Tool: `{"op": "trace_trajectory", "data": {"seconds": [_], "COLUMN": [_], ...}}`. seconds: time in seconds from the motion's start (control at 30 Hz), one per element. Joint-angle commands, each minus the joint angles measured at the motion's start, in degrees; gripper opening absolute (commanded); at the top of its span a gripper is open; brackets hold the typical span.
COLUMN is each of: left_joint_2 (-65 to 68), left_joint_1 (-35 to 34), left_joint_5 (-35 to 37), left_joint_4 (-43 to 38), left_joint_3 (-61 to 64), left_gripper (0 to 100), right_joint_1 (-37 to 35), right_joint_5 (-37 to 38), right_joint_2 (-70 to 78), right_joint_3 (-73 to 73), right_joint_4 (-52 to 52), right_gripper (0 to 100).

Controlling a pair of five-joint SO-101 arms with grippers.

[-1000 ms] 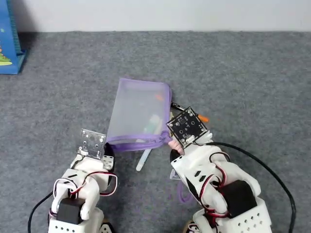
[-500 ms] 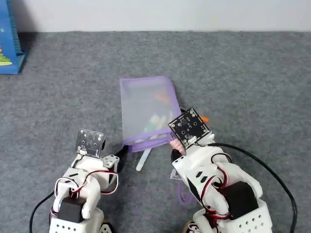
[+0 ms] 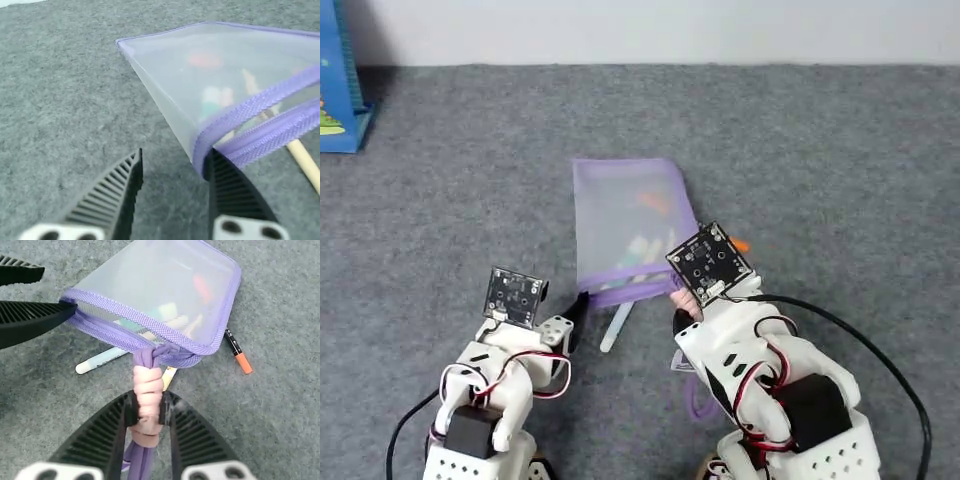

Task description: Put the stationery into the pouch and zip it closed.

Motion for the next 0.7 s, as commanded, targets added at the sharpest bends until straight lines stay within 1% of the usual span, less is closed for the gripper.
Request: {"op": "trace_trajectory", "data": {"seconds": [0.0,0.07,0.23,0.47,0.53,0.6,0.67], "left_joint_2": [-0.88,-0.88,-0.88,-0.88,-0.88,-0.88,-0.88], "left_joint_1": [0.62,0.70,3.43,3.96,4.04,4.04,3.87], "left_joint_5": [1.14,1.05,1.14,1.41,1.76,2.73,2.11], "left_joint_4": [-1.76,0.00,8.53,8.79,9.23,10.55,13.10], "left_joint_3": [-0.92,-1.63,-7.78,-8.13,-8.22,-8.92,-11.21], "left_gripper": [19,19,19,19,19,19,19], "right_joint_1": [0.31,0.31,0.31,0.22,-0.84,-2.42,-3.03], "right_joint_5": [0.44,0.44,0.44,0.44,0.44,0.35,0.18], "right_joint_2": [-1.01,-1.01,-1.01,-1.01,-1.01,-0.92,-0.92], "right_joint_3": [-3.87,-3.69,-3.52,-3.52,-3.52,-3.52,-3.52], "right_joint_4": [0.31,0.13,-0.13,-0.13,-0.22,-0.13,-0.13], "right_gripper": [0.9,0.9,0.9,0.9,0.9,0.9,0.9]}}
